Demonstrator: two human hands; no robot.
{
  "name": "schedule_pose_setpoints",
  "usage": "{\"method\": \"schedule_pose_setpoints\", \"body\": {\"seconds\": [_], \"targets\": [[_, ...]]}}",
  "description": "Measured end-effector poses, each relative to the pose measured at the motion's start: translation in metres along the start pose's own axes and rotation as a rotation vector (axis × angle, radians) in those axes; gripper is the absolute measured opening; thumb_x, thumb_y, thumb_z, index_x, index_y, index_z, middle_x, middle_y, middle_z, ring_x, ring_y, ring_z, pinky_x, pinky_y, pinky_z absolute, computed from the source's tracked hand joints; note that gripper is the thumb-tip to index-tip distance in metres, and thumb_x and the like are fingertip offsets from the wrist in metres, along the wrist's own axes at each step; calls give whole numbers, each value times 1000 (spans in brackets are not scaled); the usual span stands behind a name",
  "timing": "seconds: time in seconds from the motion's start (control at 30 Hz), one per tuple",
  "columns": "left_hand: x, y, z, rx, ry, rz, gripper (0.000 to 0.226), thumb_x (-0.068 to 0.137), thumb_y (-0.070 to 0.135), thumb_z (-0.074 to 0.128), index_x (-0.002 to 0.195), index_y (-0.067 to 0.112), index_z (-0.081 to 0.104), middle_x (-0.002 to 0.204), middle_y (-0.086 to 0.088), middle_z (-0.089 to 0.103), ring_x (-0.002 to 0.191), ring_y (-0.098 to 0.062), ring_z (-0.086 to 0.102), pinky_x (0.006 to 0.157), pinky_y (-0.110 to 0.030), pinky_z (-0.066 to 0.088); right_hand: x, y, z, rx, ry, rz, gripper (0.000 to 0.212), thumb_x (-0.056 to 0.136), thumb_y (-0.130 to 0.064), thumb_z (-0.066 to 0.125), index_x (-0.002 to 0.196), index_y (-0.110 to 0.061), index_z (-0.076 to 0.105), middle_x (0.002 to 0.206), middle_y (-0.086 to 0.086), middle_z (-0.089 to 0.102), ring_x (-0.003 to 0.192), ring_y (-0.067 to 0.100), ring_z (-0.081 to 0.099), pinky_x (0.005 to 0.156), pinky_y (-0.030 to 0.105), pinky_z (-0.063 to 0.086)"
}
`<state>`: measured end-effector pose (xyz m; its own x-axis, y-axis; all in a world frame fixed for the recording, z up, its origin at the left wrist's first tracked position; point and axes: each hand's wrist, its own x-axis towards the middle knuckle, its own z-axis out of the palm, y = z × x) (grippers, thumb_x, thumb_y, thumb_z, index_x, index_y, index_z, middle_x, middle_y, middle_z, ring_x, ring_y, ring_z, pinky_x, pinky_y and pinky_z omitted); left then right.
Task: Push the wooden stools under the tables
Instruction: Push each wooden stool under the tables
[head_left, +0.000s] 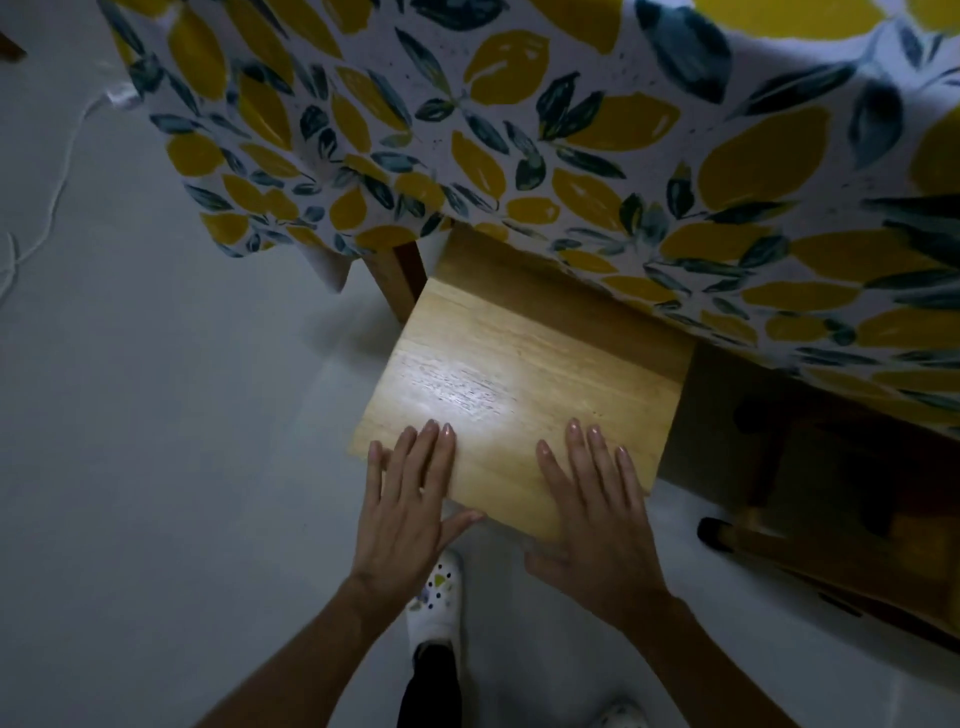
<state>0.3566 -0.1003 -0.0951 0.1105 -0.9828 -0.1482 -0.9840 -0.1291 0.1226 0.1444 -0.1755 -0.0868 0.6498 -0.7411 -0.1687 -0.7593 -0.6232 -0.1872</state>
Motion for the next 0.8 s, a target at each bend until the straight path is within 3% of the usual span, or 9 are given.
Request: {"method": "schedule_pose_setpoints", "body": {"seconds": [0.1,0.27,0.4,0.6,0.8], "targets": [[10,-17,-2,70,-22,137,84,85,71,28,151,20,15,158,-15,16,147,-30,7,116,-49,8,4,-7,5,-29,-3,89,92,82,-78,30,152,-19,23,161,15,13,149,33,9,118,55,15],[30,-32,-6,81,-60,161,82,85,70,30,151,24,15,159,-10,14,147,-32,10,116,-47,12,25,-2,3,-23,29,75,95,75,-74,50,151,-24,26,161,12,15,149,29,11,119,52,15],[57,-49,-11,79,-39,154,79,87,70,27,152,26,13,160,-9,10,147,-32,5,117,-45,6,58,-2,-6,-10,43,67,91,77,-73,44,152,-26,23,162,10,12,150,26,6,121,49,7],[100,-77,-20,48,-22,156,73,88,69,23,151,33,13,161,-8,7,147,-32,2,117,-50,12,114,-2,-13,-29,34,86,91,78,-76,37,153,-30,17,163,8,12,149,25,6,121,45,3],[127,-96,-25,55,-9,215,71,89,69,22,151,35,9,161,-8,2,147,-32,-2,116,-47,4,139,-4,-15,-51,50,117,93,77,-79,37,152,-29,17,162,8,14,149,26,7,120,46,3]]}}
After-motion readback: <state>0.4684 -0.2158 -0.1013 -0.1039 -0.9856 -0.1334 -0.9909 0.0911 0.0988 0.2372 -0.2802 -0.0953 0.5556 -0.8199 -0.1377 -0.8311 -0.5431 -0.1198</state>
